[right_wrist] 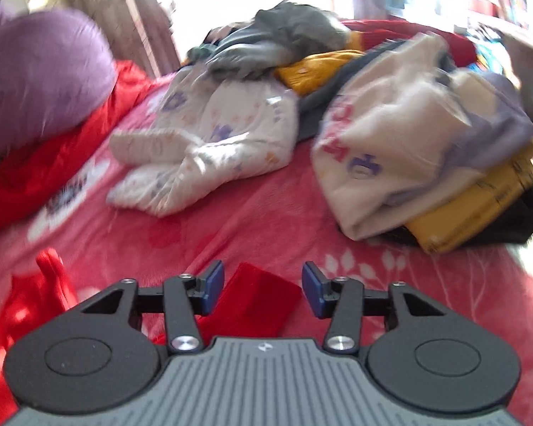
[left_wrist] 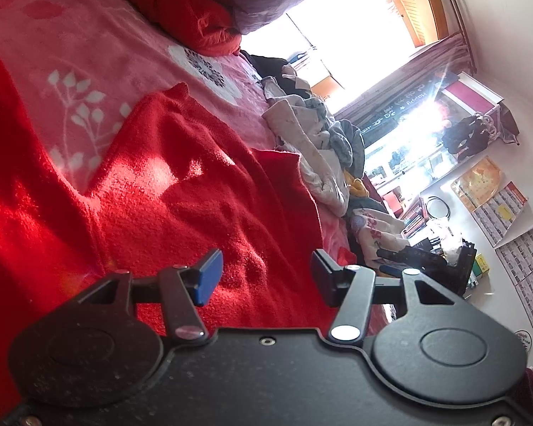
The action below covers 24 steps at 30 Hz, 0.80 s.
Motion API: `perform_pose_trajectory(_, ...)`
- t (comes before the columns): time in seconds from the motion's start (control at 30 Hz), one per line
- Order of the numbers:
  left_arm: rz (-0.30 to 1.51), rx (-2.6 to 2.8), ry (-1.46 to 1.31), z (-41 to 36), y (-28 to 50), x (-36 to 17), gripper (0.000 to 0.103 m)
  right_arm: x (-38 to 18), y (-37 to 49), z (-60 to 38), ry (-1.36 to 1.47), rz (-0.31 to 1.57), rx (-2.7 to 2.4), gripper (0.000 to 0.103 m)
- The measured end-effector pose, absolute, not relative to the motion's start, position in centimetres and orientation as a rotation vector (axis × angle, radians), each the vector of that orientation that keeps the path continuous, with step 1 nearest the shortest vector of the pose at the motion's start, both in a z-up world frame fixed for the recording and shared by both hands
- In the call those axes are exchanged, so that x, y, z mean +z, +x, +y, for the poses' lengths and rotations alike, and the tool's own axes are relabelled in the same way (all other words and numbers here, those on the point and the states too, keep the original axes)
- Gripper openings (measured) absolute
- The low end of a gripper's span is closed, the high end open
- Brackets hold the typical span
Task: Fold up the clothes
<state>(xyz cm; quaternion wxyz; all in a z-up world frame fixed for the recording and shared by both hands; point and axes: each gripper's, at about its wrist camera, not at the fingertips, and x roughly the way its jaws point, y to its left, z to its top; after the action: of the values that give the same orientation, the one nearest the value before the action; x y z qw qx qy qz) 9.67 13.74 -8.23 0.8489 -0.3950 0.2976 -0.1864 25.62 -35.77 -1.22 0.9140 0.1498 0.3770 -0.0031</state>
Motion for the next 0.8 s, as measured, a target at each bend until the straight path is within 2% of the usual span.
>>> perform_pose_trajectory(0.17,0.623,-0.394,-0.831,13.5,9.4,-8.0,0.055,-3.7,21.6,-37.9,0.525,0.789,0.022,0.051)
perform_pose_trajectory(0.37,0.628,-0.393,-0.826,13.2,9.2,-8.0,0.055,-8.5,17.8,-37.9,0.762,0.791,0.028,0.045)
perform_pose_trajectory(0.67,0.624,-0.393,-0.842,13.4,9.2,-8.1,0.055,-11.4,16.8,-37.3,0.949,0.697,0.013,0.041)
perform_pose_trajectory(0.7,0.624,-0.392,-0.843,13.5,9.3,-8.1,0.055,-11.5,16.8,-37.2,0.961,0.684,0.004,0.030)
perform_pose_trajectory(0.73,0.624,-0.392,-0.844,13.5,9.3,-8.1,0.055,-11.6,16.8,-37.2,0.962,0.678,-0.002,0.011)
perform_pose_trajectory(0.77,0.624,-0.392,-0.846,13.6,9.3,-8.1,0.055,-11.6,16.9,-37.1,0.957,0.679,-0.007,0.006)
perform_pose_trajectory(0.8,0.624,-0.391,-0.849,13.6,9.3,-8.1,0.055,-11.5,16.9,-37.0,0.948,0.677,-0.016,0.006)
